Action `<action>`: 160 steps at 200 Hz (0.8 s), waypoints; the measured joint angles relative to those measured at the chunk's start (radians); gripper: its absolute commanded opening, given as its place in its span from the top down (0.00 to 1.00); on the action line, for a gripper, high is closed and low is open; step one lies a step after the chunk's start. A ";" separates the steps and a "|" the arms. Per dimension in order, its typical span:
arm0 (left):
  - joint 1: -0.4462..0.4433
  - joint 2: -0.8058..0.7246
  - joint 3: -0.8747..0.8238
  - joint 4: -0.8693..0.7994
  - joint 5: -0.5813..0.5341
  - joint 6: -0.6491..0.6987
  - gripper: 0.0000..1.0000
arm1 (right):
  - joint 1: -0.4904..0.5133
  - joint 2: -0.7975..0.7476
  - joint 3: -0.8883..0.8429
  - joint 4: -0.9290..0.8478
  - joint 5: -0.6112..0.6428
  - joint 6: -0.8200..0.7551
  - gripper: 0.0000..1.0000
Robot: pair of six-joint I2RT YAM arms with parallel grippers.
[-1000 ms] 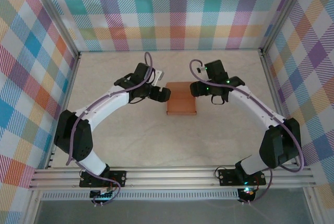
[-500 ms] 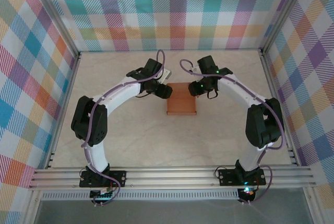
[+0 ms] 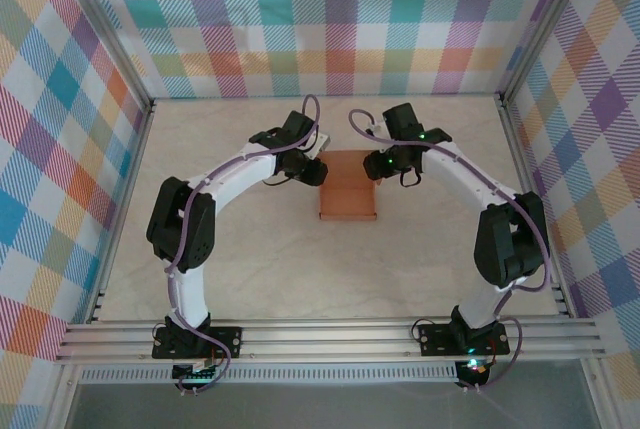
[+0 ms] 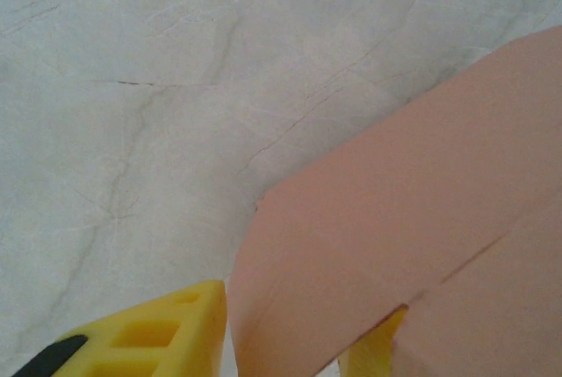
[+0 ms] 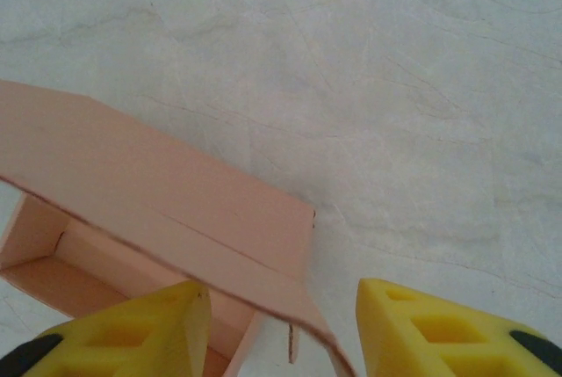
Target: Fold the paper box
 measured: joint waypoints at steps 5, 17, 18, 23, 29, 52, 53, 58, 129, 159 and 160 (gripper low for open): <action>0.000 0.000 0.000 0.000 0.000 -0.002 0.69 | -0.002 0.000 0.000 0.001 0.000 0.000 0.54; 0.000 0.000 0.002 0.000 0.000 -0.005 0.72 | -0.005 0.000 0.000 0.003 0.000 0.001 0.54; 0.000 0.000 0.002 0.000 0.000 -0.005 0.72 | -0.005 0.000 0.000 0.003 0.000 0.001 0.54; 0.000 0.000 0.002 0.000 0.000 -0.006 0.74 | -0.005 0.000 0.000 0.005 0.000 0.002 0.54; 0.000 0.000 0.002 0.000 0.000 -0.008 0.75 | -0.005 0.000 -0.001 0.009 0.000 0.002 0.54; 0.000 0.002 0.003 -0.002 0.000 -0.016 0.81 | -0.005 -0.001 -0.011 0.028 0.000 0.005 0.54; 0.000 0.002 0.003 -0.002 0.000 -0.016 0.81 | -0.005 -0.001 -0.011 0.028 0.000 0.005 0.54; 0.000 0.003 0.006 -0.002 0.000 -0.020 0.82 | -0.006 -0.002 -0.015 0.033 0.000 0.005 0.54; 0.000 0.020 0.037 -0.029 -0.007 -0.031 0.93 | -0.018 -0.018 -0.046 0.055 -0.021 0.001 0.58; 0.000 0.027 0.044 -0.032 -0.008 -0.024 0.94 | -0.018 -0.018 -0.046 0.059 -0.021 -0.004 0.46; 0.000 0.027 0.044 -0.032 -0.008 -0.023 0.94 | -0.018 -0.018 -0.046 0.059 -0.021 -0.004 0.46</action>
